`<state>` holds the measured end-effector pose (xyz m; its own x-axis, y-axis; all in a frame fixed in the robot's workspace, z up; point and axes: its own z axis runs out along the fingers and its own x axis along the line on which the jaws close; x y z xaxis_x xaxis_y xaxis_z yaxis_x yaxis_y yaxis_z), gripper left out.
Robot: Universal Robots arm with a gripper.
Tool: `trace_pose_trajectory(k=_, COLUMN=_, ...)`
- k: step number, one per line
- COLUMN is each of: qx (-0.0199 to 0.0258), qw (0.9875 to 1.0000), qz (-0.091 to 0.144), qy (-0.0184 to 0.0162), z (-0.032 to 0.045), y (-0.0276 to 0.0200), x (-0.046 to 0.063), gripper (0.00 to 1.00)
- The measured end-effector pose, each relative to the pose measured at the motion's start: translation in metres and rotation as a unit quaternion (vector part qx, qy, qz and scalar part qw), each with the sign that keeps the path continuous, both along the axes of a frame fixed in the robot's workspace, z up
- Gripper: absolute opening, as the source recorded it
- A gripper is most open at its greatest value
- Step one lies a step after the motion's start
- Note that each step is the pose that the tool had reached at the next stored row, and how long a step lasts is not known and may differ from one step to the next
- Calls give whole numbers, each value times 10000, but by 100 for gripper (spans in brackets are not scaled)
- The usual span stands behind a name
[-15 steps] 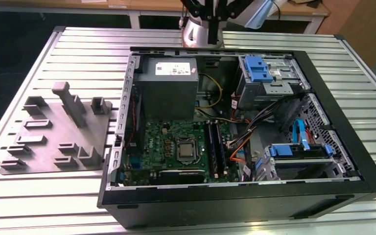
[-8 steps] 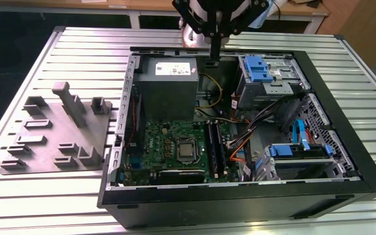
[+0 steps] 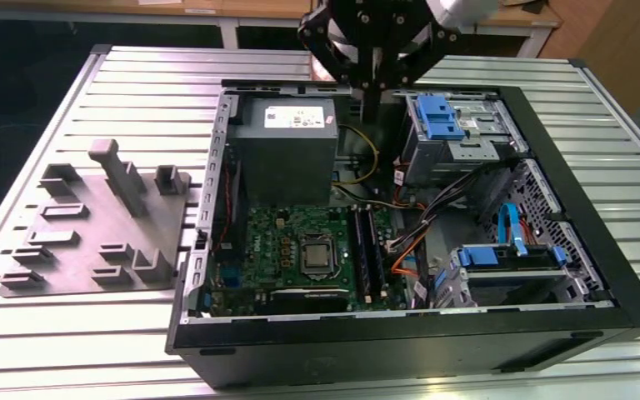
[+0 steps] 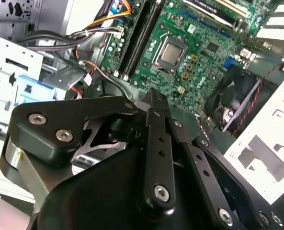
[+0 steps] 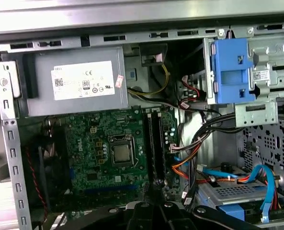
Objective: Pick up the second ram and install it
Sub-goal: 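Press down the second ram until it locks into place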
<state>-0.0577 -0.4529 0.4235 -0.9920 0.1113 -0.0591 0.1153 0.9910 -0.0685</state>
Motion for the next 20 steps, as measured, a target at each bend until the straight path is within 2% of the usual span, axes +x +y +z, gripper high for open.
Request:
trace_pose_trajectory(k=1, qx=1, qw=10000, qz=0, qy=0, z=-18, y=-20, x=5, gripper=10)
trace_pose_trajectory(k=4, qx=9, qw=10000, qz=0, qy=0, z=-127, y=-139, x=35, gripper=10)
trace_pose_trajectory(k=20, qx=51, qw=10000, qz=0, qy=0, z=-418, y=-420, x=104, gripper=10)
